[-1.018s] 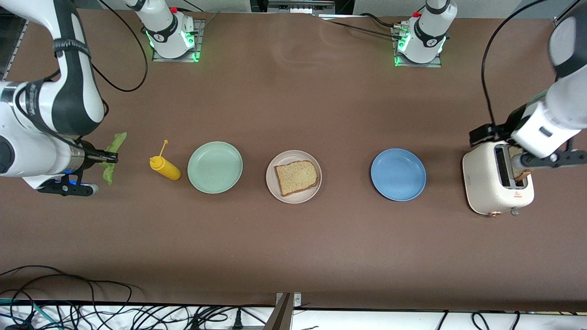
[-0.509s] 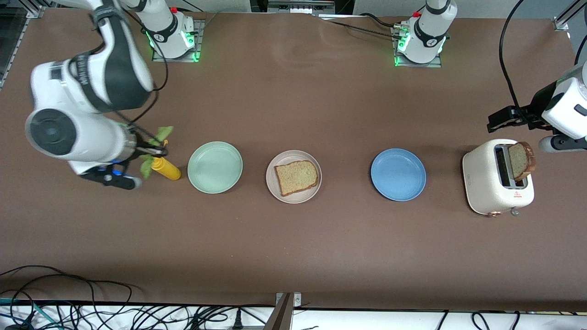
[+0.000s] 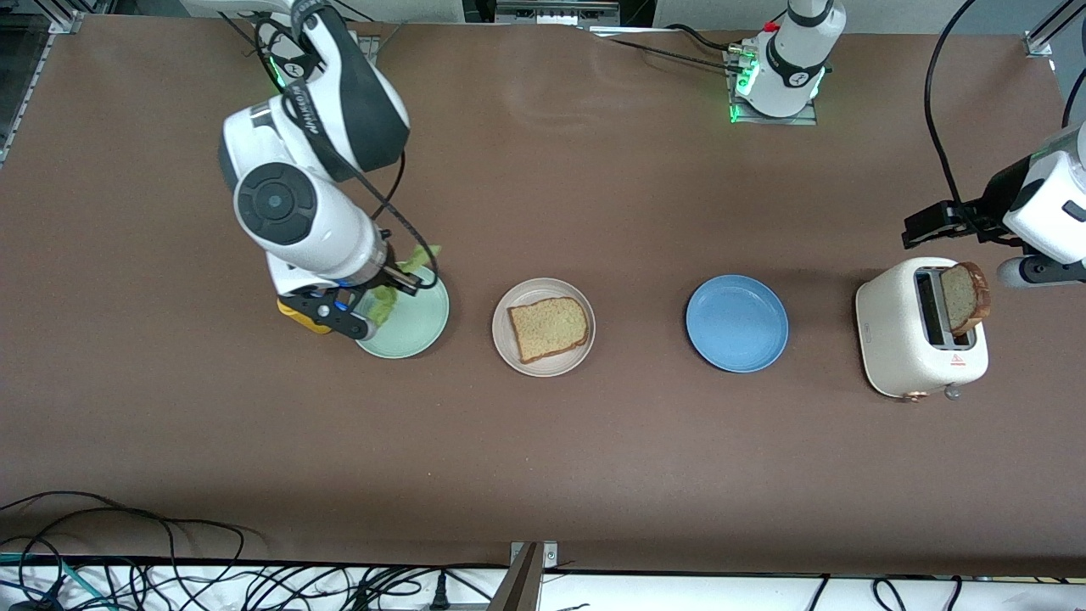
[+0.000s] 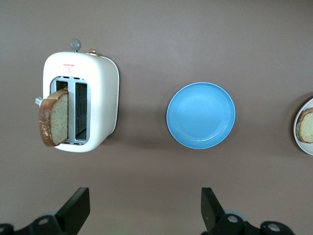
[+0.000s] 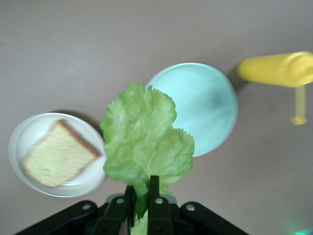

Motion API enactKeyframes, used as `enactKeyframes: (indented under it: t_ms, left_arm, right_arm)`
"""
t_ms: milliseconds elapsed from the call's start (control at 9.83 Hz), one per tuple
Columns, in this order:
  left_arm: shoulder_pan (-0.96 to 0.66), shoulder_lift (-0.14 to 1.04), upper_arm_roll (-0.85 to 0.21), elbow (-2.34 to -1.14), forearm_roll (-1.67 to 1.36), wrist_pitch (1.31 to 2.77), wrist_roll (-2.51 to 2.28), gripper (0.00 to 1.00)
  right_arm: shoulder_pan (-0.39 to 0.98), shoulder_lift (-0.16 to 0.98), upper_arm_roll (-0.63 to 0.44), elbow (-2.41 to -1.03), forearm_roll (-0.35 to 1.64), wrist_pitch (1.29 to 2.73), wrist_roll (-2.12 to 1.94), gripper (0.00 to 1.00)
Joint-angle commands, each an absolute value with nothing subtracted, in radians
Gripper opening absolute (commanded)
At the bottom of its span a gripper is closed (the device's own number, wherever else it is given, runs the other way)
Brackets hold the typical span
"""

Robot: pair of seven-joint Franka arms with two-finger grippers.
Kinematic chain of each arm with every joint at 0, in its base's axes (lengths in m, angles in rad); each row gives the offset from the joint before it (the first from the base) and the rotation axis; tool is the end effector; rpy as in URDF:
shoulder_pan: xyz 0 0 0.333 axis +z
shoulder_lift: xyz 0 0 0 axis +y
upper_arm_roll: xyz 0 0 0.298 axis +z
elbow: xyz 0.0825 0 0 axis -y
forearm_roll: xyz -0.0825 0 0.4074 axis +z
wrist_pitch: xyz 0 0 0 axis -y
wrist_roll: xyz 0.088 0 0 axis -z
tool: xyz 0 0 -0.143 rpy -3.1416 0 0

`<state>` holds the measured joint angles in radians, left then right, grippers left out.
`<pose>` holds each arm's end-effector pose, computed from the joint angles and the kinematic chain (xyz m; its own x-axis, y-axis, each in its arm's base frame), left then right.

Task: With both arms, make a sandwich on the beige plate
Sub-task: 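Carry the lettuce leaf with the right gripper over the beige plate, then lower the lettuce onto the bread and open the right gripper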

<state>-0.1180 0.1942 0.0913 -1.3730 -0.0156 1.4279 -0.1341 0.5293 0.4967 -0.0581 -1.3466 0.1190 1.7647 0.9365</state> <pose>0.6123 -0.0234 0.5400 0.9849 0.1060 -0.1366 0.1042 -0.9944 -0.0204 0.6193 0.3389 0.3769 0.8775 -0.4653 -0.1164 -0.4672 -0.8841 0.0117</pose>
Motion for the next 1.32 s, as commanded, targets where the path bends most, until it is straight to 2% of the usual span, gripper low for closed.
enactKeyframes:
  t_ms: [0,611,1221]
  left_arm:
    - [-0.109,0.204,0.086,-1.353,-0.029,1.407,-0.117,1.00]
    - [-0.117,0.212,0.084,-1.354,-0.023,1.407,-0.118,1.00]
    - [-0.120,0.212,0.084,-1.353,-0.021,1.407,-0.127,1.00]
  right_arm:
    - [0.587,0.543,-0.069,-1.315,0.147,1.866,1.050,0.12]
    - [0.733,0.707,-0.071,-1.258,0.143,2.139,1.262,0.12]
    - [0.816,0.805,-0.072,-1.267,-0.011,2.141,1.266,0.12]
